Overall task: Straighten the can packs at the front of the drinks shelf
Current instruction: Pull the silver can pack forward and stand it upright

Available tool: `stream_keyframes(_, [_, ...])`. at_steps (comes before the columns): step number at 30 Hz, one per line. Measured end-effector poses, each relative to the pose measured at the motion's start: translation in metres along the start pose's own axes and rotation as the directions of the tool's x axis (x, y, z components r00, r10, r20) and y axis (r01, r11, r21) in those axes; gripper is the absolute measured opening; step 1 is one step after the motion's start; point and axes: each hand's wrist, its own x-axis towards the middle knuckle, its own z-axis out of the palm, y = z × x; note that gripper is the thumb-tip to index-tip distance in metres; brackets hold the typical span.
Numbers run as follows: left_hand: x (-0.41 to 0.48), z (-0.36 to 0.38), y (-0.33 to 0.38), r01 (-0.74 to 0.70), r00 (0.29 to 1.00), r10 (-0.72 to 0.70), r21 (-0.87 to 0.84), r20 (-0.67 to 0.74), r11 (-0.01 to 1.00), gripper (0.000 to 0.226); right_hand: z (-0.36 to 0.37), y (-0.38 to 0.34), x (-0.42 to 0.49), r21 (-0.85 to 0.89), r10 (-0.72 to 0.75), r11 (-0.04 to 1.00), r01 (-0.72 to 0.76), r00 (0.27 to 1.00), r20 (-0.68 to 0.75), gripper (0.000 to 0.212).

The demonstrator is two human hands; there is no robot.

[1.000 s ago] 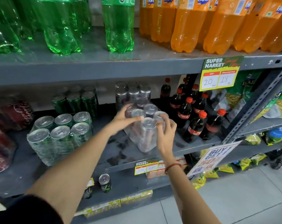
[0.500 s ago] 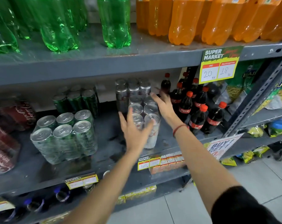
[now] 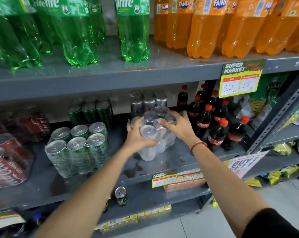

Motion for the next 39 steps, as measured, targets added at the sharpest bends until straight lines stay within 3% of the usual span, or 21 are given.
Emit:
stream_keyframes(2, [0.021, -0.026, -0.003, -0.021, 0.985, 0.008, 0.074, 0.171, 0.997, 0.108, 0.001, -0.004, -0.011, -0.003, -0.03, 1.0, 0.03, 0.998, -0.059, 0.066])
stream_keyframes(4, [0.032, -0.036, -0.003, -0.039, 0.971, 0.009, 0.12, 0.241, 0.992, 0.105, 0.001, -0.007, -0.015, 0.021, -0.032, 0.999, 0.032, 0.999, 0.014, 0.071])
stream_keyframes(7, [0.033, -0.034, -0.002, -0.046, 0.977, 0.011, 0.165, 0.211, 0.985, 0.106, -0.004, -0.002, -0.011, -0.025, -0.039, 0.999, 0.045, 0.976, 0.212, 0.093])
stream_keyframes(9, [0.032, -0.032, -0.003, -0.044, 0.982, 0.011, 0.169, 0.189, 0.985, 0.107, -0.006, 0.004, -0.006, -0.066, -0.087, 0.992, 0.108, 0.962, 0.259, 0.1])
stream_keyframes(16, [0.017, -0.03, 0.003, -0.006, 0.986, -0.024, 0.173, 0.167, 0.985, 0.104, -0.004, 0.011, -0.011, -0.07, -0.104, 0.99, 0.119, 0.975, 0.195, 0.101])
stream_keyframes(26, [-0.027, -0.009, 0.002, -0.071, 0.987, 0.031, 0.255, 0.156, 0.964, 0.104, -0.025, 0.029, -0.048, -0.075, -0.116, 0.988, 0.137, 0.966, 0.232, 0.099])
stream_keyframes(39, [-0.04, -0.025, 0.006, -0.101, 0.97, 0.019, 0.33, 0.243, 0.939, 0.106, -0.022, 0.024, -0.072, -0.048, -0.105, 0.992, 0.117, 0.972, 0.209, 0.098])
